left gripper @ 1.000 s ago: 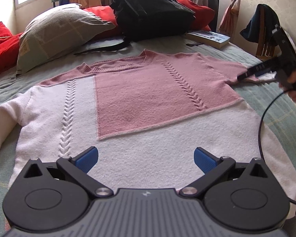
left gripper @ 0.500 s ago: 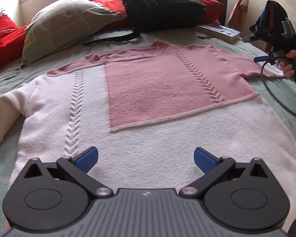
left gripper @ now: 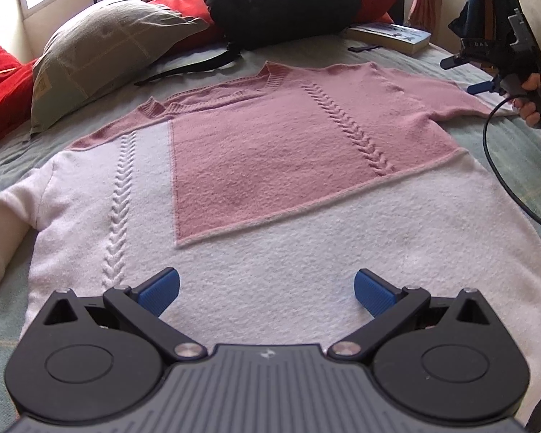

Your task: Fold clothes

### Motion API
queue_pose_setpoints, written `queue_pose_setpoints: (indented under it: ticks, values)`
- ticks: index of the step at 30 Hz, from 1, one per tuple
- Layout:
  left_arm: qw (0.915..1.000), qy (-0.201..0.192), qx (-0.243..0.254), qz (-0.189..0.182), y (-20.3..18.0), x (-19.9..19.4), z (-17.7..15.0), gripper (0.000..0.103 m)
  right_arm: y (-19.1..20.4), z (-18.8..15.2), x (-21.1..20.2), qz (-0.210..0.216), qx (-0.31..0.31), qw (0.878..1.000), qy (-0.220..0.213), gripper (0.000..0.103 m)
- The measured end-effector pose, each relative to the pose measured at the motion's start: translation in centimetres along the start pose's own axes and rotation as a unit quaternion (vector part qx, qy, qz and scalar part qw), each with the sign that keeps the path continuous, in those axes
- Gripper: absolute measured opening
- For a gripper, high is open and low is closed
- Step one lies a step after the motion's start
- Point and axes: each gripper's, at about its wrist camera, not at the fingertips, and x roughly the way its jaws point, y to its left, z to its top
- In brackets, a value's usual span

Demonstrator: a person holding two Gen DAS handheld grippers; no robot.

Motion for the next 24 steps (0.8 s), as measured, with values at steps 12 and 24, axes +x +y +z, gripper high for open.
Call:
queue_pose_setpoints:
  ticks: [12, 24]
  values:
    - [0.9994, -0.001, 0.033, -0.002, -3.7, 0.1, 1.8, 0.102, -3.6, 0.4, -1.3, 0.012, -0.008, 1.0, -0.014, 0.103]
    - [0.9993, 0.003, 0.035, -0.011, -3.8, 0.6, 1.6, 0.102, -12.5, 2.6, -6.5, -0.089, 0.096, 0.989, -0.071, 0.103]
